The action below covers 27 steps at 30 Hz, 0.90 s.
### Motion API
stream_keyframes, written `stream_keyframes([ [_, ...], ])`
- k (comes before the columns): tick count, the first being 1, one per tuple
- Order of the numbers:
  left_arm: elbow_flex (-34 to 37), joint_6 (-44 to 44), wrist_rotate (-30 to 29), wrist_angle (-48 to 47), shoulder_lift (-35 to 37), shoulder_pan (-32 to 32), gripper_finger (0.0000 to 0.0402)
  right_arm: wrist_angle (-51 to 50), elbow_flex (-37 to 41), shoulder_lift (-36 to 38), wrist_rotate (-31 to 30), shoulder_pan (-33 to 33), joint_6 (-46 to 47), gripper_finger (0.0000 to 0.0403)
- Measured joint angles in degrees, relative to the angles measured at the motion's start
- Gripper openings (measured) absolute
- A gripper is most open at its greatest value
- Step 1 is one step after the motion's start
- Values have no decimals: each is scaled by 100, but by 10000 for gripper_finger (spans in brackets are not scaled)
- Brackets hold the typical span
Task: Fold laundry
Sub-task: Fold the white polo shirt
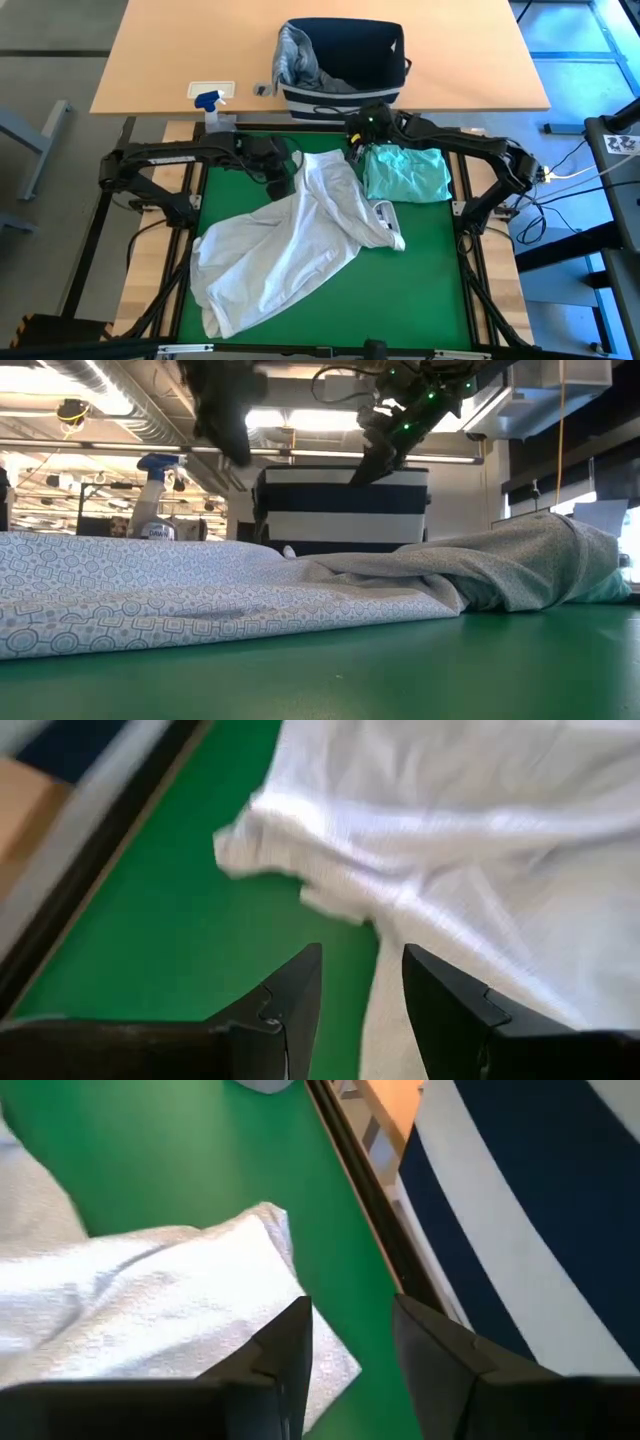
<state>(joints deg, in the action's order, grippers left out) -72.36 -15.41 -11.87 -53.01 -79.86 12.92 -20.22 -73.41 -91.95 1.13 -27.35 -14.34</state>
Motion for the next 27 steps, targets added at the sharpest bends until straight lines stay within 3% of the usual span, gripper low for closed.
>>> stream_keyframes([
  [7, -31, -509, 706, -131, 441, -375, 135, -455, 0, 404, 373, 65, 72, 138],
  [11, 206, -1205, 940, -125, 499, -864, 135, -1027, -2, 854, 983, 286, 54, 138],
  [16, 877, -2357, 1064, 83, 469, -1570, 135, -1626, 20, 1149, 1115, 644, -80, 138],
  [27, 2602, -4774, 1772, 624, 405, -2821, 135, -1032, 1367, 1213, 1143, 793, 45, 138],
])
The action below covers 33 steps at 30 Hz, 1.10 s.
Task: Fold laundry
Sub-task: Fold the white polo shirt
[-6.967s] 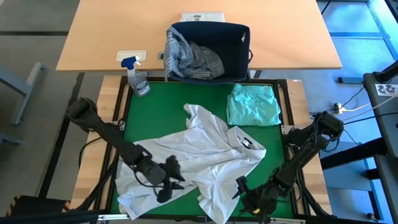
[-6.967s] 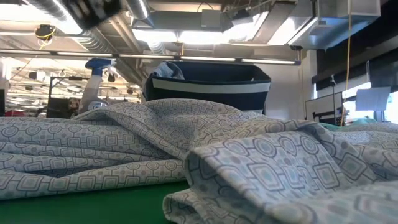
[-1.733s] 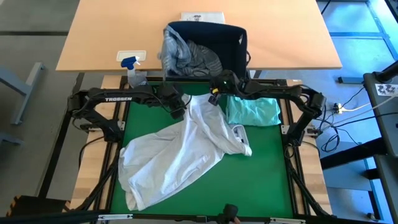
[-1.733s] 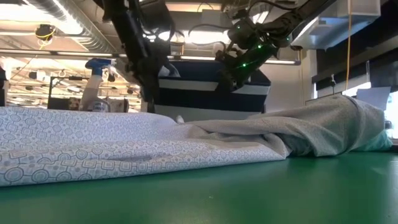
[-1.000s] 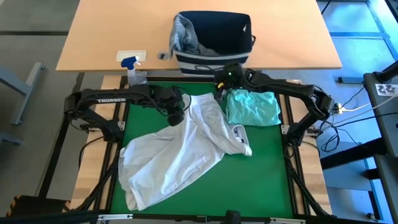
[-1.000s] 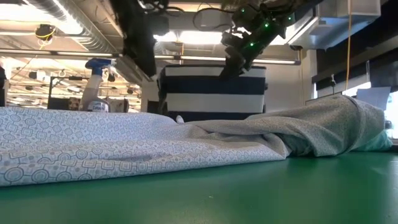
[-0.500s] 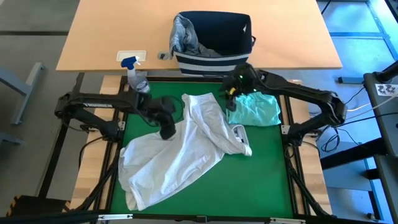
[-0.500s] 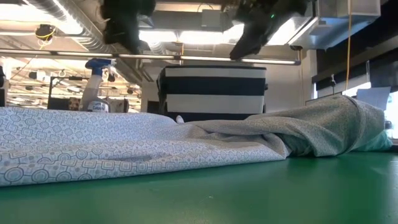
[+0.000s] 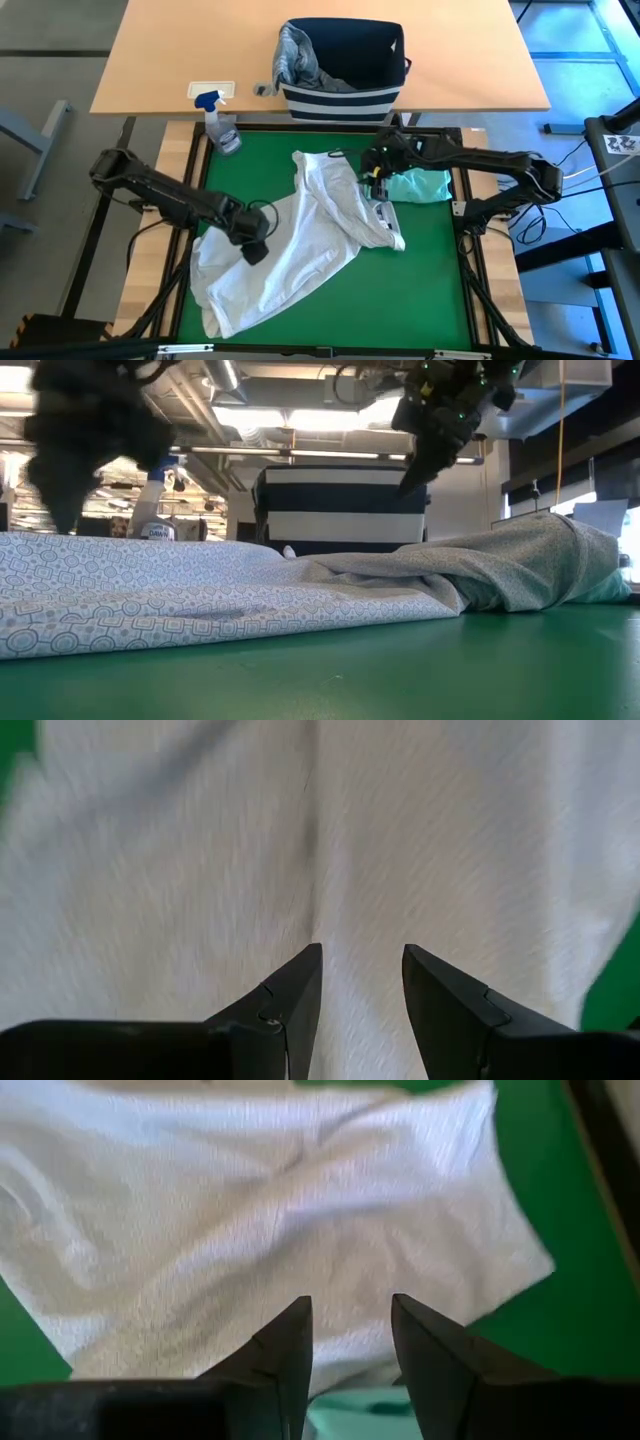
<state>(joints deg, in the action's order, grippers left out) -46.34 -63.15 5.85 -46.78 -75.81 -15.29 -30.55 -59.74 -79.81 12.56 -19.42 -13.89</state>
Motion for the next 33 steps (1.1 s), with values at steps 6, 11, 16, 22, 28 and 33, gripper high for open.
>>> stream_keyframes([
  [6, 570, -880, 461, 133, 0, -329, 135, 88, 134, -4, 9, 2, 162, 138],
  [11, 713, -969, 599, 403, 0, -515, 135, 197, 134, -4, 10, 2, 171, 138],
  [16, 904, -1125, 655, 593, 0, -656, 135, 413, 134, -4, 13, 2, 196, 138],
  [22, 1196, -1126, 1248, 1288, 0, -739, 135, 433, 134, -4, 13, 2, 208, 138],
  [28, 1291, -865, 1421, 1414, 6, -777, 107, 435, 134, -4, 11, 2, 208, 138],
  [33, 1208, -829, 1703, 1364, 209, -771, 26, 447, 134, -4, 13, 7, 208, 138],
])
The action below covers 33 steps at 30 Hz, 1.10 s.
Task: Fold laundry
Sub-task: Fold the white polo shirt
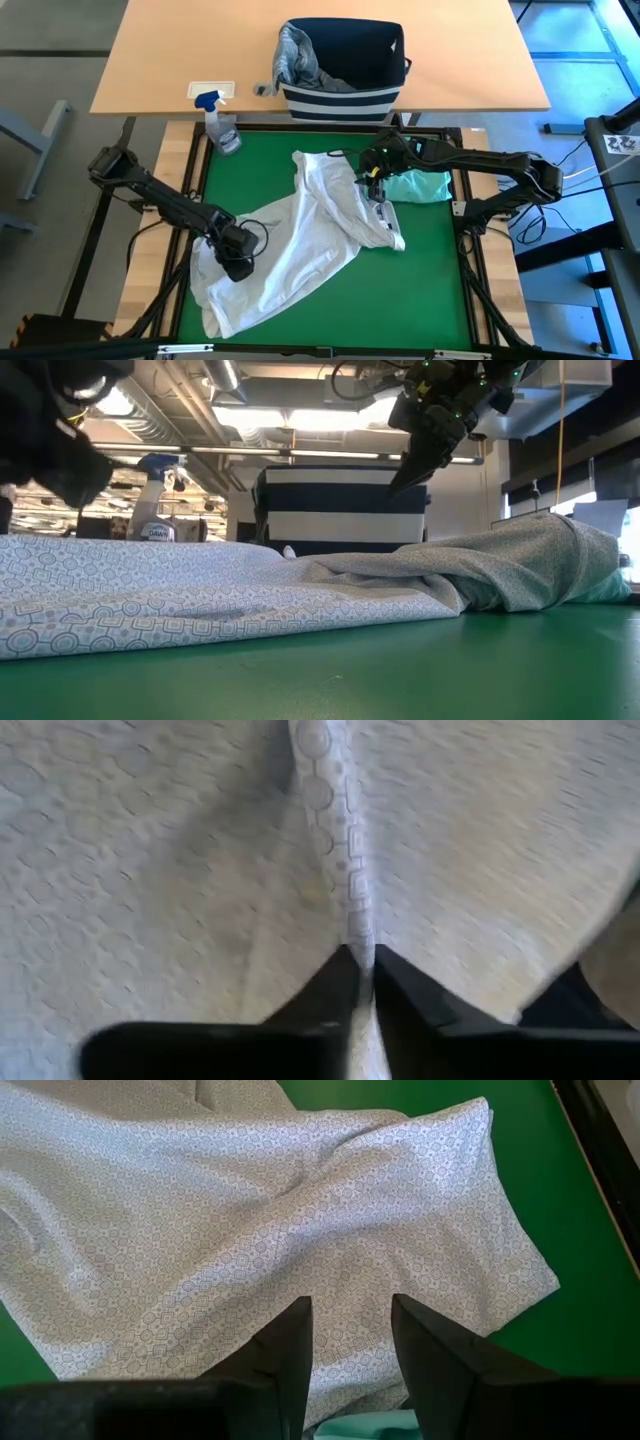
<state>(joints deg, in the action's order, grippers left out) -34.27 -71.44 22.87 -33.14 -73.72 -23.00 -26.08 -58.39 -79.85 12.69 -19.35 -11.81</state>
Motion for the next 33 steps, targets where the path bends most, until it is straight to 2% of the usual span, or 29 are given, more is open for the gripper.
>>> stream_keyframes([
  [2, -151, -26, 73, -233, 142, 0, 8, 53, 0, 0, -2, 0, 0, 138],
  [6, -724, -85, -63, -1384, 400, 6, 3, 170, 0, 0, 0, 0, 0, 138],
  [11, -1568, -89, -703, -3322, 563, 32, 4, 272, 0, 0, 0, -2, 0, 138],
  [15, -1820, -131, -1096, -4400, 565, 91, 2, 293, 0, 0, 0, -2, 0, 138],
  [18, -1773, -140, -1292, -4744, 565, 172, 2, 292, 0, 0, 0, -2, 0, 138],
  [27, -1682, -37, -2569, -5240, 510, 356, 5, 264, 0, 0, 1, -2, 151, 138],
  [33, -1682, 152, -2720, -5224, 510, 456, 14, 264, 0, 0, 2, -2, 151, 138],
])
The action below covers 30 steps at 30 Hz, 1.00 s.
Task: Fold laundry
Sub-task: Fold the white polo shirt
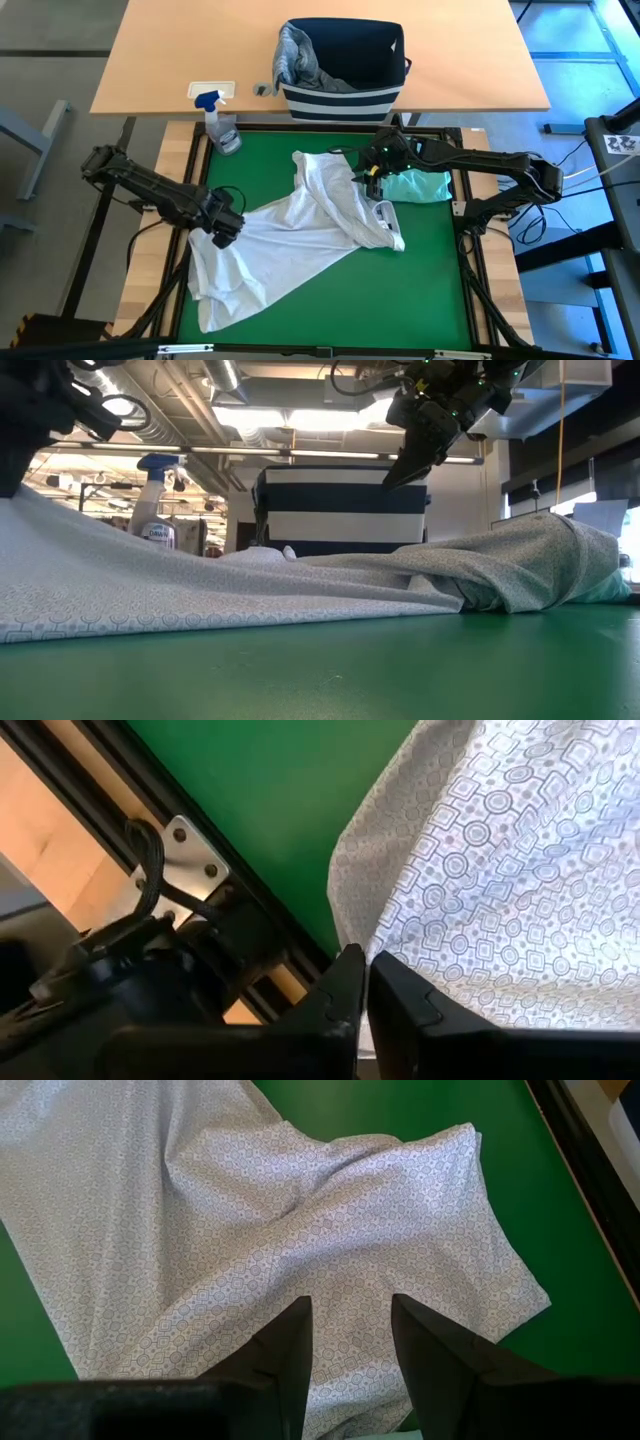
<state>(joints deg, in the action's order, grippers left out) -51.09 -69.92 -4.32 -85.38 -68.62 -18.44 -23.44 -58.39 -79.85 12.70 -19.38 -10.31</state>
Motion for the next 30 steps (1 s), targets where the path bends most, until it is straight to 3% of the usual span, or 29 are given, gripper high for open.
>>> stream_keyframes([
  [10, -101, 110, 1066, 46, 0, 77, 113, -151, 0, -15, 1, -4, 0, 138],
  [13, -474, 5, 1026, 570, 0, -55, 127, -274, 0, -15, 136, -4, -1, 138],
  [16, -802, -236, 583, 1549, 7, -253, 130, -350, 0, -17, 442, 12, -41, 138],
  [21, -771, -904, 35, 3290, -86, -691, 124, -354, 242, -17, 554, 238, -55, 138],
  [25, -693, -1380, 214, 3764, -535, -1192, 118, -346, 563, -20, 643, 613, -60, 138],
  [30, -693, -1576, 888, 4018, -1243, -1873, 115, -351, 783, -24, 554, 1115, 99, 138],
])
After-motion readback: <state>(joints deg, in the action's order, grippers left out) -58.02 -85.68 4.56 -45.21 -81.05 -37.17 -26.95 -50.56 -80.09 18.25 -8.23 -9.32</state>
